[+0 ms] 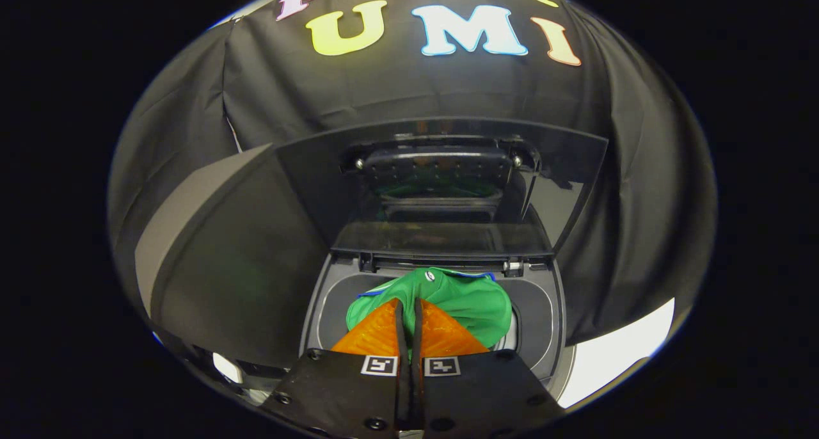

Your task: Put the clothes into the washing machine and then close the washing machine lid.

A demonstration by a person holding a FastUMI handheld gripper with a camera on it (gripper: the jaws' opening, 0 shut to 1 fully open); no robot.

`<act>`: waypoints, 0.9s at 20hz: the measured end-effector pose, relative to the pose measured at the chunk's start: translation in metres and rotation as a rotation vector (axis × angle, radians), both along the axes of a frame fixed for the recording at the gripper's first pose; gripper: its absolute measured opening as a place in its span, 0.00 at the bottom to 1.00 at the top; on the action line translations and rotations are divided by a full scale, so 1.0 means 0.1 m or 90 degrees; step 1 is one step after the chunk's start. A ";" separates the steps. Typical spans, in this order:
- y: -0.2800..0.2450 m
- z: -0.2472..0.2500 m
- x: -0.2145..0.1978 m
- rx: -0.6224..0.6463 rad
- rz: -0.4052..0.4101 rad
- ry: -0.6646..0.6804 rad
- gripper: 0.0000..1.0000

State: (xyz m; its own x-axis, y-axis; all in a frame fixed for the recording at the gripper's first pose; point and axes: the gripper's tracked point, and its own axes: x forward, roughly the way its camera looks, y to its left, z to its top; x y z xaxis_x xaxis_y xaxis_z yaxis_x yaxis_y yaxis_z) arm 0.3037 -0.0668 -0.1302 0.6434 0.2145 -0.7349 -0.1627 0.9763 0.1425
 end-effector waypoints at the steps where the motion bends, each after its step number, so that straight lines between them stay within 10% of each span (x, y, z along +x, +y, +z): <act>1: 0.00 -0.06 0.02 -0.006 0.000 0.003 0.01; 18: 0.02 -1.09 0.06 -0.033 -0.049 0.119 0.02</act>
State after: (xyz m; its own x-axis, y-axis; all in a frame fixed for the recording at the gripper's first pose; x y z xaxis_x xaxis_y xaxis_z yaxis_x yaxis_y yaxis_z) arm 0.3098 -0.0653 -0.2394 0.5074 0.1290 -0.8520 -0.0624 0.9916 0.1130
